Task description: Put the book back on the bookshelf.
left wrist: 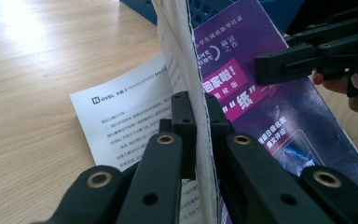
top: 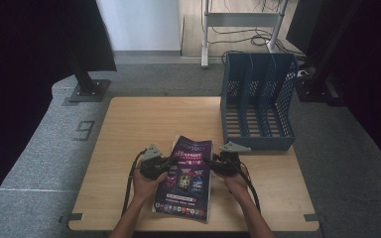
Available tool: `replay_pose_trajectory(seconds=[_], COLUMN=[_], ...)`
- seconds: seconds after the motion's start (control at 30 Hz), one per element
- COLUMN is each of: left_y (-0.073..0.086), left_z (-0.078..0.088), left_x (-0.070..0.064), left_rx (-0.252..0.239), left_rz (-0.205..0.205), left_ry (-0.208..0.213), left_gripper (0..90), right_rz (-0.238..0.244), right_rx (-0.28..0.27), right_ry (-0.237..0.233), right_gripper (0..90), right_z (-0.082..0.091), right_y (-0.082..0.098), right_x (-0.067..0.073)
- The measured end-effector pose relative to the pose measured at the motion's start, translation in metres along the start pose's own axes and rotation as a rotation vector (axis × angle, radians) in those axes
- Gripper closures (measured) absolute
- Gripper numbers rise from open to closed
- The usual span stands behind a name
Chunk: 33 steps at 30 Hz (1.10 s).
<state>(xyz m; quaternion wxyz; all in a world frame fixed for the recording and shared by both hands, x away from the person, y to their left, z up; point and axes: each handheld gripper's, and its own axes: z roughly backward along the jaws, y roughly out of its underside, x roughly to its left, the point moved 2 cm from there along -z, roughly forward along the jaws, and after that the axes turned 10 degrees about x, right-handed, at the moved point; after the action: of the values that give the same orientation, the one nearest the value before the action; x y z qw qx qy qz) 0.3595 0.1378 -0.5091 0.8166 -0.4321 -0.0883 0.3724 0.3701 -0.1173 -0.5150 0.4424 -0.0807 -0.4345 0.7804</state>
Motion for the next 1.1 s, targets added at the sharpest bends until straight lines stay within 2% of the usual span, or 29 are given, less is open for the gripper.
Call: replay_pose_trajectory(seconds=[0.5, 1.1], left_y=[-0.006, -0.009], left_z=[0.012, 0.015], left_x=[-0.007, -0.010], left_rx=[-0.056, -0.068], left_rz=[-0.021, -0.032], left_ry=[-0.003, -0.003], left_gripper=[87.3, 87.3], right_rz=[0.072, 0.105], right_rx=[-0.061, -0.092], right_ry=[0.005, 0.006], right_gripper=[68.6, 69.2], right_z=[0.020, 0.029], right_y=[-0.007, -0.010], right_x=[0.011, 0.017])
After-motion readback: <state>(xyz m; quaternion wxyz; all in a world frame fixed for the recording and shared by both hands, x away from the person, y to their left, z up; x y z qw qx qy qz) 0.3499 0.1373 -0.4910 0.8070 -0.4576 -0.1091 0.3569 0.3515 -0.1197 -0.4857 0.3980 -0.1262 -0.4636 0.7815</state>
